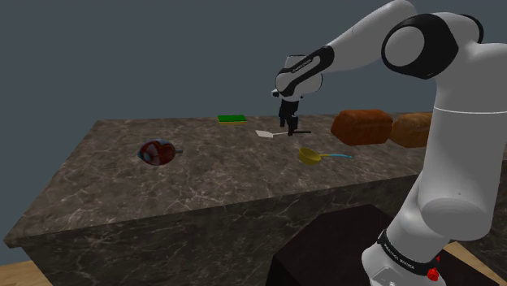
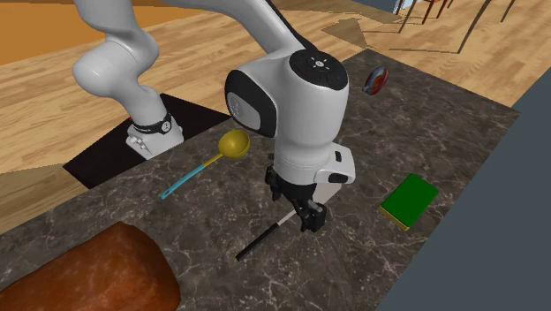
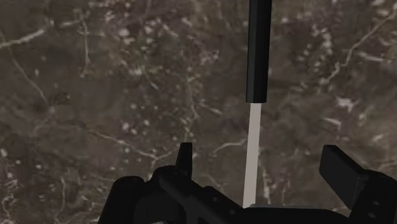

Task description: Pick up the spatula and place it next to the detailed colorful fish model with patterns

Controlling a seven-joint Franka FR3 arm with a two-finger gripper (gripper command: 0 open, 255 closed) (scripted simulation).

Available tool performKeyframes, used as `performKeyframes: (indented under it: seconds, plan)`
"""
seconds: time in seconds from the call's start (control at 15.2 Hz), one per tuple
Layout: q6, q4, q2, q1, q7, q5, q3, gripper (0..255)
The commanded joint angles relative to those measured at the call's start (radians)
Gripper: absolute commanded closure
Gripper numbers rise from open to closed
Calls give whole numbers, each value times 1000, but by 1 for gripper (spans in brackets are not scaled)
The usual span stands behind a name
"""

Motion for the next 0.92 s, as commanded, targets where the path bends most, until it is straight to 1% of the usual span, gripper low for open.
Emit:
performKeyframes:
  seconds: [0.0,0.07,0.66,0.86]
  plan:
    - [0,0,0,0,0,0,0,0]
    - [0,0,0,0,0,0,0,255]
    - [0,0,0,0,0,0,0,255]
    - [-35,15,-21,3,5,-10,-4,255]
